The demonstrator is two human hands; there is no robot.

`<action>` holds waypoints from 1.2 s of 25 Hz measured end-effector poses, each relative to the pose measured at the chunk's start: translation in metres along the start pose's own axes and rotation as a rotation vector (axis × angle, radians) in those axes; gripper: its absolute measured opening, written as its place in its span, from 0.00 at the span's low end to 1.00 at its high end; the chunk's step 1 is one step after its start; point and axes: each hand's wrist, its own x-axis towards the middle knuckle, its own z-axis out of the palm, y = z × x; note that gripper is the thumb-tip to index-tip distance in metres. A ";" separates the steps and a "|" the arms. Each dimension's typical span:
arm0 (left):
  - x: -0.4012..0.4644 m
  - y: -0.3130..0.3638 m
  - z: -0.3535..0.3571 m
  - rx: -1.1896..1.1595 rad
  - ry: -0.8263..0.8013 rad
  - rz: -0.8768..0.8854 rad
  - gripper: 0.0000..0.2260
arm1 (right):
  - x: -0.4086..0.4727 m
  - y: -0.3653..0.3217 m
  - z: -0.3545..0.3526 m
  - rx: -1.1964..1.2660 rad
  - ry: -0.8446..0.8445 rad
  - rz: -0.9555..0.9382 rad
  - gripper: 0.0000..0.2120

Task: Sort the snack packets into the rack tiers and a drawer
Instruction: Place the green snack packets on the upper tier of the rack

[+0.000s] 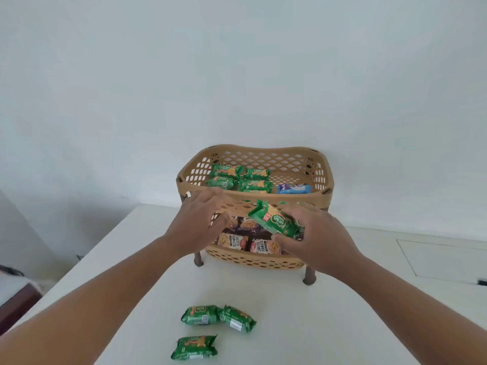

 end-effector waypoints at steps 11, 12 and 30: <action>0.157 0.016 0.014 -0.766 -0.279 -0.120 0.33 | 0.132 0.032 -0.010 -0.084 0.124 0.161 0.18; 0.165 0.013 0.020 -0.835 -0.258 -0.146 0.29 | 0.140 0.036 -0.008 -0.089 0.132 0.154 0.21; 0.209 -0.036 0.062 -0.845 -0.331 -0.131 0.16 | 0.233 0.067 0.030 0.798 -0.020 0.615 0.10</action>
